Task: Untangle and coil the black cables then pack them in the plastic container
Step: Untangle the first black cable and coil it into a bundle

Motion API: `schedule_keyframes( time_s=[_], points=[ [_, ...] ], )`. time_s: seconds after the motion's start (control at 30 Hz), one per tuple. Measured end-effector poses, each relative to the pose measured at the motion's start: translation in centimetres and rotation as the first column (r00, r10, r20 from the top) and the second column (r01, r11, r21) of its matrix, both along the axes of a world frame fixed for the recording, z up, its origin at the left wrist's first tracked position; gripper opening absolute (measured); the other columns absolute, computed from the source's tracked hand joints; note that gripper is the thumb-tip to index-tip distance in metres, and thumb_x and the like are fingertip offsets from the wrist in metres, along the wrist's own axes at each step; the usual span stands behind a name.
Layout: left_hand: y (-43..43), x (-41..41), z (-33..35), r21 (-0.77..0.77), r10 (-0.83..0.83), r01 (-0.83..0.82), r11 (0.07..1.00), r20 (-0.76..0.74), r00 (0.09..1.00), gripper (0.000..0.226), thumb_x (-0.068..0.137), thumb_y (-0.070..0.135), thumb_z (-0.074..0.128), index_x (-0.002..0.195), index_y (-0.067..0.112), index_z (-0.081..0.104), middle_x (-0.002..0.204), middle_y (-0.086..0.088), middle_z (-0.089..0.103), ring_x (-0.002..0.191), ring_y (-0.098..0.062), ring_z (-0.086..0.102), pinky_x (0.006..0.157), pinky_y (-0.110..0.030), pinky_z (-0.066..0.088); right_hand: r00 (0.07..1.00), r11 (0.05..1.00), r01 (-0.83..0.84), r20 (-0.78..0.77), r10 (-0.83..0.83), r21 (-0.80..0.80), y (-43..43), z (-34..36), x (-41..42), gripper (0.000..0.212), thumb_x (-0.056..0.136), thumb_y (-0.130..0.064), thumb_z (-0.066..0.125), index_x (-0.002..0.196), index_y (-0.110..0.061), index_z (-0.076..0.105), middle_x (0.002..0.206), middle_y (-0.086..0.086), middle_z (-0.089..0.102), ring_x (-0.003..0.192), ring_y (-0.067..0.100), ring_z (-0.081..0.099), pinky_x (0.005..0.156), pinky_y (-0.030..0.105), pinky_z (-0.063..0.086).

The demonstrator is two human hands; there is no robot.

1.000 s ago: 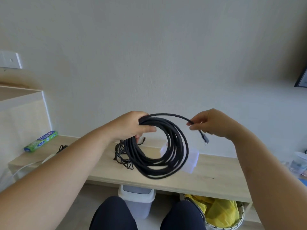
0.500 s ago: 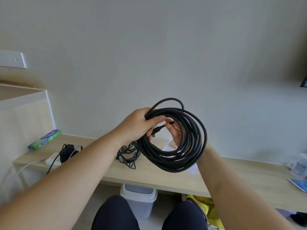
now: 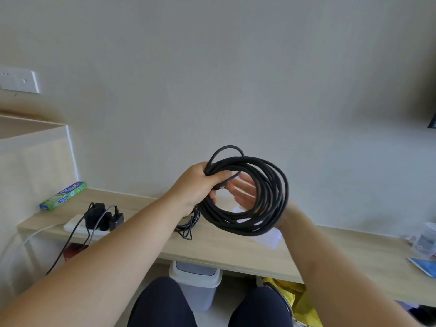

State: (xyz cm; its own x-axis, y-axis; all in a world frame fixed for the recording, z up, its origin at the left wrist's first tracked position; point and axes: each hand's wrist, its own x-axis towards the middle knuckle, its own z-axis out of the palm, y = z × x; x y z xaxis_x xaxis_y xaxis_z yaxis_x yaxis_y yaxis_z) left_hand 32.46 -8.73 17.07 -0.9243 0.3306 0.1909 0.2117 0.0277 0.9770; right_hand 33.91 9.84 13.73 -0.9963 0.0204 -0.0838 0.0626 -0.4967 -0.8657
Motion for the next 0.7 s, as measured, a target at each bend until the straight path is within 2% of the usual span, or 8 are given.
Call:
schedule_keyframes(
  time_s=[0.07, 0.13, 0.23, 0.3, 0.37, 0.43, 0.53, 0.7],
  points=[
    [-0.1, -0.6, -0.2, -0.07, 0.117, -0.121, 0.99, -0.062, 0.991, 0.01, 0.09, 0.023, 0.063, 0.093, 0.014, 0.061, 0.074, 0.0, 0.073, 0.043, -0.009, 0.044, 0.048, -0.023, 0.045, 0.969, 0.967, 0.245, -0.023, -0.244, 0.074, 0.9, 1.9, 0.4, 0.02, 0.097, -0.018, 0.047, 0.09, -0.007, 0.062, 0.087, 0.009, 0.065, 0.066, 0.021, 0.063, 0.06, 0.029, 0.055],
    [-0.2, -1.0, -0.3, -0.135, 0.208, -0.227, 0.964, -0.14, 0.968, 0.015, 0.09, 0.026, 0.063, 0.095, 0.012, 0.058, 0.072, 0.002, 0.072, 0.045, -0.012, 0.049, 0.043, -0.019, 0.044, 0.832, 0.804, 0.552, -0.213, -0.513, 0.22, 1.5, 3.8, 0.9, 0.021, 0.098, -0.021, 0.047, 0.083, -0.011, 0.057, 0.075, 0.003, 0.059, 0.053, 0.012, 0.048, 0.044, 0.02, 0.04],
    [0.4, -1.2, -0.7, -0.149, 0.28, -0.304, 0.941, -0.163, 0.946, 0.019, 0.091, 0.025, 0.061, 0.098, 0.009, 0.055, 0.075, 0.0, 0.071, 0.043, -0.014, 0.048, 0.039, -0.015, 0.04, 0.854, 0.638, 0.495, -0.465, -0.233, 0.59, -0.7, 5.3, 2.9, 0.015, 0.093, -0.021, 0.054, 0.081, -0.014, 0.06, 0.062, -0.004, 0.063, 0.043, 0.009, 0.045, 0.042, 0.019, 0.035],
    [1.3, -1.0, -0.7, -0.162, 0.302, -0.328, 0.931, -0.165, 0.939, 0.02, 0.092, 0.026, 0.059, 0.098, 0.007, 0.055, 0.073, 0.001, 0.069, 0.044, -0.013, 0.048, 0.04, -0.014, 0.039, 0.937, 0.302, 0.314, -0.345, 0.056, 0.9, -3.0, 5.0, 4.0, 0.011, 0.089, -0.03, 0.06, 0.094, -0.02, 0.059, 0.073, -0.011, 0.068, 0.054, 0.004, 0.053, 0.054, 0.018, 0.041],
    [2.0, -0.8, -0.6, -0.173, 0.32, -0.354, 0.919, -0.195, 0.927, 0.021, 0.091, 0.029, 0.06, 0.096, 0.008, 0.056, 0.076, -0.001, 0.069, 0.05, -0.015, 0.052, 0.048, -0.019, 0.043, 0.956, 0.072, 0.248, -0.256, 0.142, 0.966, -4.6, 3.5, 3.8, 0.031, 0.084, -0.044, 0.063, 0.106, -0.027, 0.051, 0.085, -0.017, 0.067, 0.071, 0.001, 0.058, 0.065, 0.021, 0.044],
    [2.3, -0.8, -0.6, -0.171, 0.351, -0.388, 0.906, -0.212, 0.912, 0.022, 0.089, 0.032, 0.061, 0.095, 0.011, 0.057, 0.083, -0.005, 0.067, 0.056, -0.018, 0.056, 0.057, -0.028, 0.047, 0.947, 0.09, 0.301, -0.309, 0.083, 0.949, -5.6, 2.5, 3.6, 0.039, 0.08, -0.052, 0.065, 0.106, -0.029, 0.049, 0.085, -0.019, 0.065, 0.077, 0.003, 0.061, 0.068, 0.024, 0.047],
    [2.1, -0.7, -0.6, -0.185, 0.374, -0.415, 0.891, -0.221, 0.901, 0.024, 0.088, 0.034, 0.063, 0.097, 0.013, 0.058, 0.088, -0.003, 0.066, 0.073, -0.02, 0.061, 0.07, -0.032, 0.049, 0.939, 0.273, 0.331, -0.345, 0.005, 0.903, -5.7, 2.0, 3.2, 0.037, 0.075, -0.049, 0.072, 0.099, -0.027, 0.052, 0.08, -0.018, 0.065, 0.077, 0.003, 0.062, 0.071, 0.025, 0.05],
    [2.2, -0.6, -0.9, -0.203, 0.344, -0.392, 0.897, -0.235, 0.909, 0.026, 0.087, 0.034, 0.066, 0.098, 0.013, 0.057, 0.088, 0.001, 0.064, 0.084, -0.018, 0.061, 0.067, -0.024, 0.044, 0.98, 0.513, 0.177, -0.198, -0.013, 0.84, -5.8, 2.1, 3.0, 0.033, 0.078, -0.033, 0.073, 0.104, -0.019, 0.057, 0.091, -0.006, 0.07, 0.075, 0.01, 0.064, 0.073, 0.028, 0.055]
  ],
)
